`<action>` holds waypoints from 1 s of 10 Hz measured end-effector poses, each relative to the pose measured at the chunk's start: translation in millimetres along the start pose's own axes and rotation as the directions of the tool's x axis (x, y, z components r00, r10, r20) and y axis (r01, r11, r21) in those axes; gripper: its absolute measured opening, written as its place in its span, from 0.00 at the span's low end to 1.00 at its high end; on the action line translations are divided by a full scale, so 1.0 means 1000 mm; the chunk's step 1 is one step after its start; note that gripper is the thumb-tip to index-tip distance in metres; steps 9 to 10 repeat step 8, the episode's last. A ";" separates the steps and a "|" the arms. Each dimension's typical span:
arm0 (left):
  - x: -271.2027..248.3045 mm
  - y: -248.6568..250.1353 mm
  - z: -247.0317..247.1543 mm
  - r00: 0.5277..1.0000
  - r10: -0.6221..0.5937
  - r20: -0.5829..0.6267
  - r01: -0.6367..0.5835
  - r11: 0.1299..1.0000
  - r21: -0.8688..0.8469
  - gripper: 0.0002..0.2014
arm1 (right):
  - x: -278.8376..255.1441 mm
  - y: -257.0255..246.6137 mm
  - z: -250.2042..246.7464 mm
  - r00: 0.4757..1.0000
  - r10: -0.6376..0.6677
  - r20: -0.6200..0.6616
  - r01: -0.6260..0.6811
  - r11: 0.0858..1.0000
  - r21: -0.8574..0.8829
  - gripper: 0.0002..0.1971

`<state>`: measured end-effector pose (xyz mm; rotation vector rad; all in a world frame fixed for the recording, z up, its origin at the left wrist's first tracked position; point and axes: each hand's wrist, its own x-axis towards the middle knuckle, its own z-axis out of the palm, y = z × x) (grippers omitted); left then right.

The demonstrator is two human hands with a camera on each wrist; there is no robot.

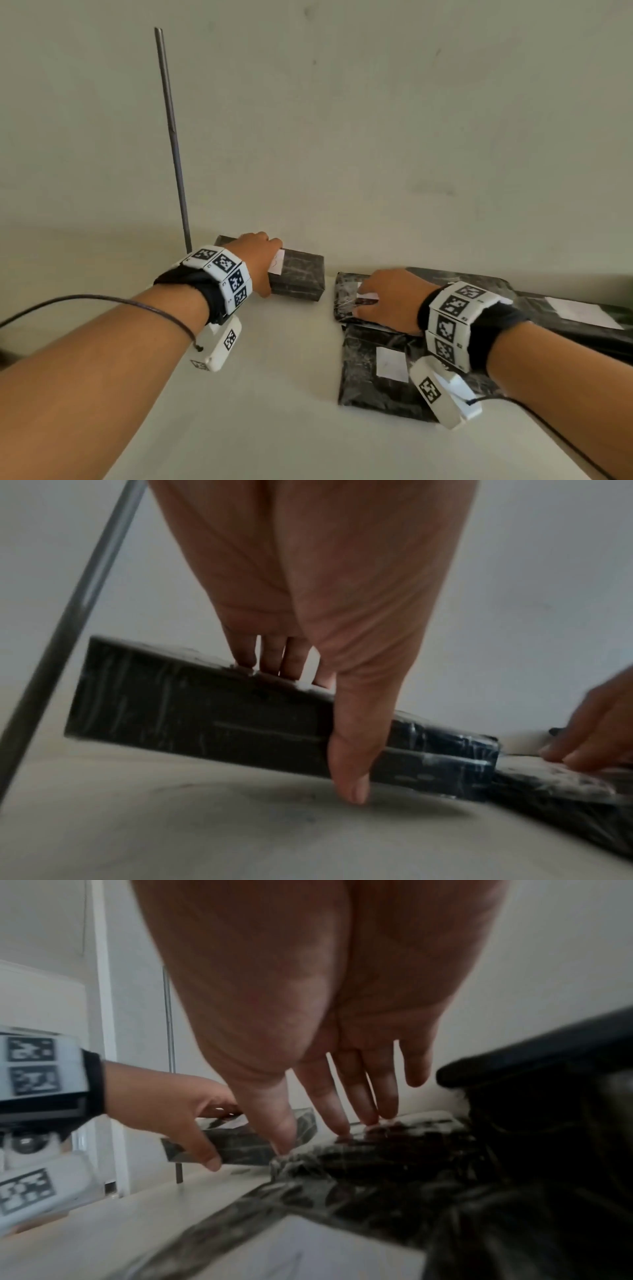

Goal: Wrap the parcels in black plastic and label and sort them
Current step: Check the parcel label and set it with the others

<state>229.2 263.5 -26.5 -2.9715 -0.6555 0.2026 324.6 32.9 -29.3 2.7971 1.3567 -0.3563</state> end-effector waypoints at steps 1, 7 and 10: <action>0.021 0.005 0.012 0.999 0.038 0.034 -0.035 0.997 -0.069 0.39 | 0.010 0.001 0.010 1.000 -0.013 0.010 0.014 0.999 -0.052 0.26; -0.013 0.050 0.019 0.969 0.247 -0.032 -0.248 0.949 -0.196 0.13 | -0.047 -0.021 0.015 0.992 0.003 0.129 0.016 0.990 -0.143 0.43; -0.039 0.068 0.013 0.968 0.239 -0.071 -0.250 0.930 -0.270 0.08 | -0.059 -0.018 0.015 1.000 -0.027 0.005 0.028 0.993 -0.111 0.32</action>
